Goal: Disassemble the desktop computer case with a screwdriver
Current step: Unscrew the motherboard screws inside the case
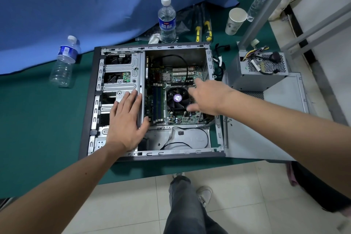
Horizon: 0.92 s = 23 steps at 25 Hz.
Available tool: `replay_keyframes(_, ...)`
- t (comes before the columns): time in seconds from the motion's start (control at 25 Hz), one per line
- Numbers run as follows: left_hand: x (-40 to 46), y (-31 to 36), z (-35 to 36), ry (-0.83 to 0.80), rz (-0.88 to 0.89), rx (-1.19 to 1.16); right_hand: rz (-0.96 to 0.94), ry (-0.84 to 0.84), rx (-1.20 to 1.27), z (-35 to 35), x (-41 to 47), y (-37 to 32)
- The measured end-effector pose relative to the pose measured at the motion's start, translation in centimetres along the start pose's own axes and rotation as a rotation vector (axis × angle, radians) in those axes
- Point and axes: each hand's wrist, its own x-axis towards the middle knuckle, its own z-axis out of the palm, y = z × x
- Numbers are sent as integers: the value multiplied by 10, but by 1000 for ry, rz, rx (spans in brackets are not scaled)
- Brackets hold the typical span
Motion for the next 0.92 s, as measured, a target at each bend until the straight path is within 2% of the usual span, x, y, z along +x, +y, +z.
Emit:
replay_keyframes(0.08,0,0,0,1,0,3,-23,77,-75,2,2,-2)
replay_keyframes(0.2,0,0,0,4,0,4,-191,107,41,-3,0,1)
replay_keyframes(0.28,-1,1,0,1,-1,3,-162,55,84,-5,-2,-1)
replay_keyframes(0.4,0,1,-1,1,-2,2,12,65,-31,0,-2,-4)
replay_keyframes(0.52,0,1,-1,-1,-4,1,-91,130,5,1,-2,0)
replay_keyframes(0.6,0,1,-1,-5,-7,3,-165,41,138,-4,-5,5)
replay_keyframes(0.68,0,0,0,-10,-8,4,-120,4,132,-5,-8,1)
replay_keyframes(0.8,0,1,0,-15,-11,0,14,22,-23,-1,-6,-6)
replay_keyframes(0.92,0,2,-1,-25,-14,-10,-100,80,31,-3,-4,-8)
